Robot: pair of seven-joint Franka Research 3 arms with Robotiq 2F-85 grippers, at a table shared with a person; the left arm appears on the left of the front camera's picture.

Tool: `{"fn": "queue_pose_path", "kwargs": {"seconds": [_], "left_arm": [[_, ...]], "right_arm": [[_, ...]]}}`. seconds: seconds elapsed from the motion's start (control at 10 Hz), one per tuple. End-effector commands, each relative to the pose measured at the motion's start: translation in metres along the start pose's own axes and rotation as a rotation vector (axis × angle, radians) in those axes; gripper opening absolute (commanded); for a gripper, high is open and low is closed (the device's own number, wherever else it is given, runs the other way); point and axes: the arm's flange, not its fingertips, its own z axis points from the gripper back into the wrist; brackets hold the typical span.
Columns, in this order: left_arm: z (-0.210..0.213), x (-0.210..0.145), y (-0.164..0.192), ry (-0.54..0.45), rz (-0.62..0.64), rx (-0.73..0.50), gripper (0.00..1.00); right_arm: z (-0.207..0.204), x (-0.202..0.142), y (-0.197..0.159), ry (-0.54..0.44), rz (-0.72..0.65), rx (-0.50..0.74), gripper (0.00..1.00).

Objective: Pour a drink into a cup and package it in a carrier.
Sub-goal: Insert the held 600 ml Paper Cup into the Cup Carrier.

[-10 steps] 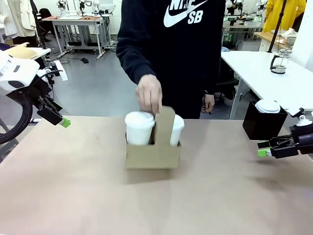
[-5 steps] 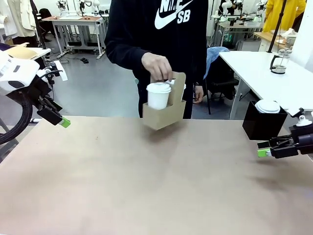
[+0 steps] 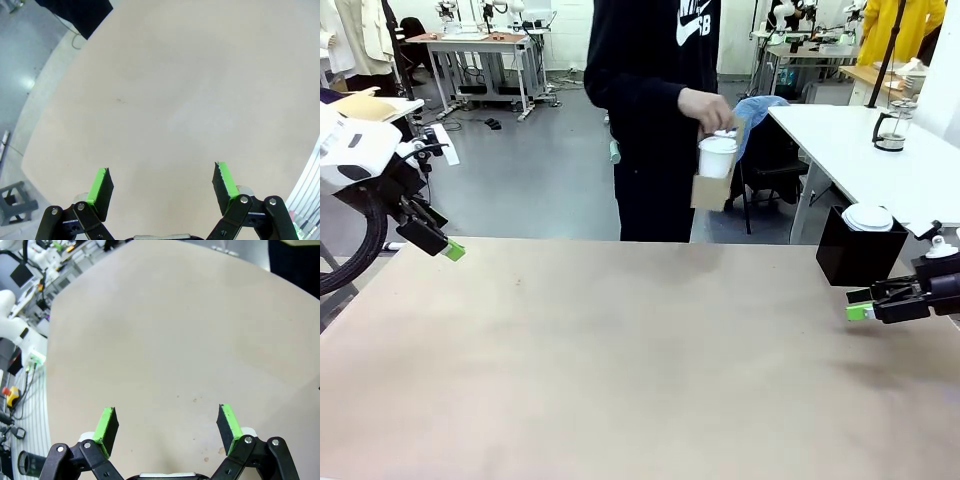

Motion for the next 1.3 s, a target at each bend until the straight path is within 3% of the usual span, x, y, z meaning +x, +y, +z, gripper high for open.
{"fn": "queue_pose_path", "kwargs": {"seconds": [0.0, 1.2], "left_arm": [[0.0005, 0.0007, -0.001, -0.01, 0.017, 0.001, 1.0], [0.0005, 0.0007, -0.001, -0.01, 0.017, 0.001, 1.0]], "right_arm": [[0.0022, 0.0014, -0.0022, -0.008, 0.001, 0.01, 1.0], [0.0022, 0.0014, -0.0022, -0.008, 0.001, 0.01, 1.0]]}}
